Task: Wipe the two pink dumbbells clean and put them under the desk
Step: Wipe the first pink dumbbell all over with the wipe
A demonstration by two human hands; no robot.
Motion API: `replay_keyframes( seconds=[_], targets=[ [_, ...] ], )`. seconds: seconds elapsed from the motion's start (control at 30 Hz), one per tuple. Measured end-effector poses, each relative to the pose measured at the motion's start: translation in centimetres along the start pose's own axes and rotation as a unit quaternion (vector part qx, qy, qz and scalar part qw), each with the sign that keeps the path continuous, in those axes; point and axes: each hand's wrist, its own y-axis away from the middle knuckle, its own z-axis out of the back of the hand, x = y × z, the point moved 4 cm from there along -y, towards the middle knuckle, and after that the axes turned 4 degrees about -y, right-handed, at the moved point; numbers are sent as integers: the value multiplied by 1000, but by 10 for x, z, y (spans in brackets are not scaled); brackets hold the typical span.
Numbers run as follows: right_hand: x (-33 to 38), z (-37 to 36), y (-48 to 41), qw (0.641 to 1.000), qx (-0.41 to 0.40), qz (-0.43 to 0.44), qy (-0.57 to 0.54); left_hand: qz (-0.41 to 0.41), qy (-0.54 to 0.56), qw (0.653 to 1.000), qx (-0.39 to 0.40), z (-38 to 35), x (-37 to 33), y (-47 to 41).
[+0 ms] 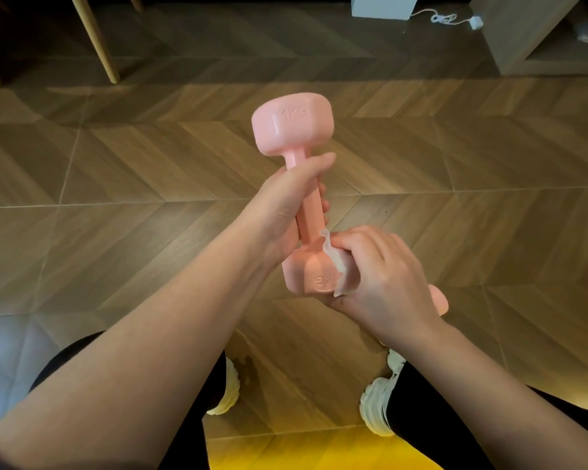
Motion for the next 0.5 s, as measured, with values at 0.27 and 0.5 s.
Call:
replay_keyframes(
  seconds=[0.27,0.5],
  targets=[
    [-3,-5,1,999,40,-22,-28,-12,0,1000,16,-6,-4,3],
    [0,-2,0,1000,14,-12,-22,29,0,999,15,-4,0,0]
  ],
)
